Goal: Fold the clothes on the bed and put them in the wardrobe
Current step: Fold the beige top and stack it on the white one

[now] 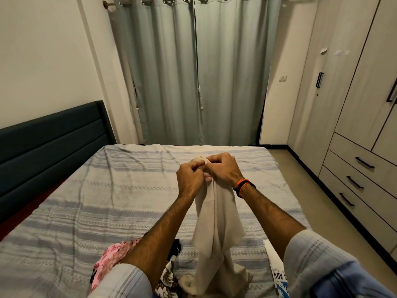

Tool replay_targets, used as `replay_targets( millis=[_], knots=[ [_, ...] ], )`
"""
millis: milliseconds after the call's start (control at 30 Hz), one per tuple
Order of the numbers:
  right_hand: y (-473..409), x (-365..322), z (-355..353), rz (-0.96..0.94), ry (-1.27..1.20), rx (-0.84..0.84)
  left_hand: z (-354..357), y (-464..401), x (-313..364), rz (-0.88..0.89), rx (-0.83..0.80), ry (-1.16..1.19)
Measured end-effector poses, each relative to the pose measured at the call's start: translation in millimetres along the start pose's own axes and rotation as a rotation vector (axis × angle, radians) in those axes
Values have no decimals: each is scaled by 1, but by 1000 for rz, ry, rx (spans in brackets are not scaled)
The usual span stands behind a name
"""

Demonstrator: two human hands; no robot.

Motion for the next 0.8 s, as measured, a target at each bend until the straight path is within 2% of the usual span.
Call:
replay_targets(
  millis=[67,200,300,367,433,567,800],
  knots=[
    [0,3,1,-6,27,-28,0,0,-3,1,-50,0],
    [-3,6,5,-1,96,64,0,-2,-6,38,-138,-87],
    [-4,6,2,-20,49,59,-11,-5,-7,94,-3,-274],
    [-3,6,-2,-53,4,15,-19,-12,-11,130,89,-313],
    [-4,6,-5,-83,-30,-50,-22,-21,-14,172,19,-315],
    [-7,5,-12,-138,-108,-170,-24,-35,-10,199,-262,-286],
    [-7,12,-16,-115,-246,-185,-25,-42,-6,216,-300,-177]
  ],
)
Point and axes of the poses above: each hand's wrist, its own y-axis away from the middle knuckle, its own z-axis out of the palm, x = y × z, the point moved 3 cm from there along -y, towards the middle knuckle, and after that the axes turned 4 degrees about -y, right-handed, at the moved point
